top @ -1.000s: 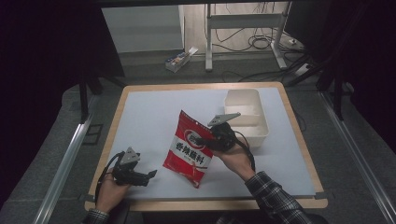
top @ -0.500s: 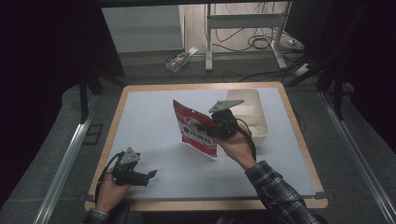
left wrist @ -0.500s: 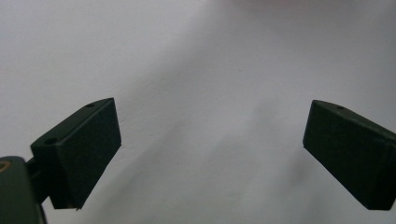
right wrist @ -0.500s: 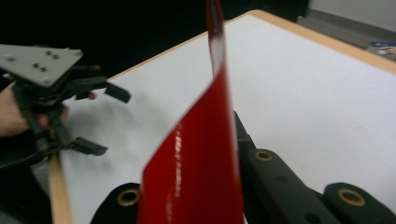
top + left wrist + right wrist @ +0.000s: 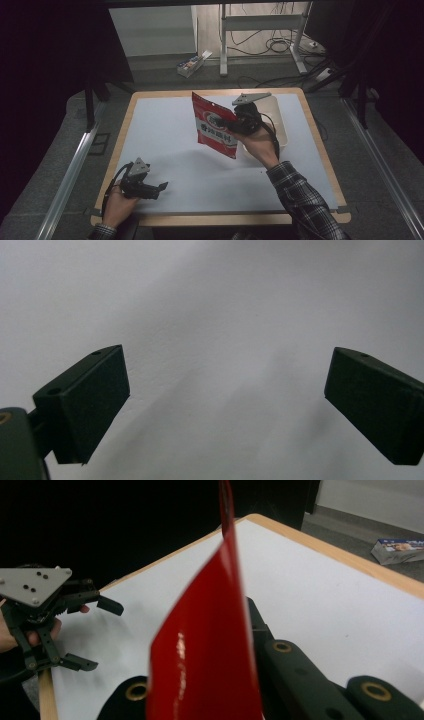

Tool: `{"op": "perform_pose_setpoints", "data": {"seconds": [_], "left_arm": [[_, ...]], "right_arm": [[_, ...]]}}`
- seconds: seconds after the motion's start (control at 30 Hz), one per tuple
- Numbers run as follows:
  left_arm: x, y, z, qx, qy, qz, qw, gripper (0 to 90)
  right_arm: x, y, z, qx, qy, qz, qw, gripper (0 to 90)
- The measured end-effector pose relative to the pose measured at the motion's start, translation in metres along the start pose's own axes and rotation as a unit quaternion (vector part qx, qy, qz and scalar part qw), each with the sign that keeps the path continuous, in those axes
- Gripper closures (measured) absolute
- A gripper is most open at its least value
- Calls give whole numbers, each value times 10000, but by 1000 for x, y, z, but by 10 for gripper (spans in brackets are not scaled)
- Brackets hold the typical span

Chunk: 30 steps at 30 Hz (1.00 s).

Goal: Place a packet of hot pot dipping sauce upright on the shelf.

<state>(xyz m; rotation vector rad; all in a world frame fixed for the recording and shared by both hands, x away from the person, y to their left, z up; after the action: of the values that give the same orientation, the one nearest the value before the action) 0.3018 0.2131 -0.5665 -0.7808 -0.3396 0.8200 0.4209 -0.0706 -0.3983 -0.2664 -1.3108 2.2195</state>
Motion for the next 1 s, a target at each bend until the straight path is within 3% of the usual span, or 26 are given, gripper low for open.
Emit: {"op": "perform_pose_setpoints", "data": {"seconds": [0.5, 1.0], "left_arm": [[0, 0, 0, 9, 8, -6, 10000, 44], [0, 1, 0, 31, 8, 4, 10000, 45]], "right_arm": [[-24, -32, 14, -225, 196, 57, 9995, 894], [-60, -36, 33, -305, 541, -61, 9981, 893]]}}
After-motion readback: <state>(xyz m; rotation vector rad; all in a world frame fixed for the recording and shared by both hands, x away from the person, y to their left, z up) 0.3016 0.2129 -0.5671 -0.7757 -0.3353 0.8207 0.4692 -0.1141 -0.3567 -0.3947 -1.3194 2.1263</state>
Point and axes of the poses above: each handheld gripper's, and its own axes: z roughly backward along the jaws, y roughly out of its underside, x roughly to its left, the point moved 5 cm from there along -z, roughly forward along the jaws, and after that the axes turned 2 degrees about y, right-handed, at the moved point
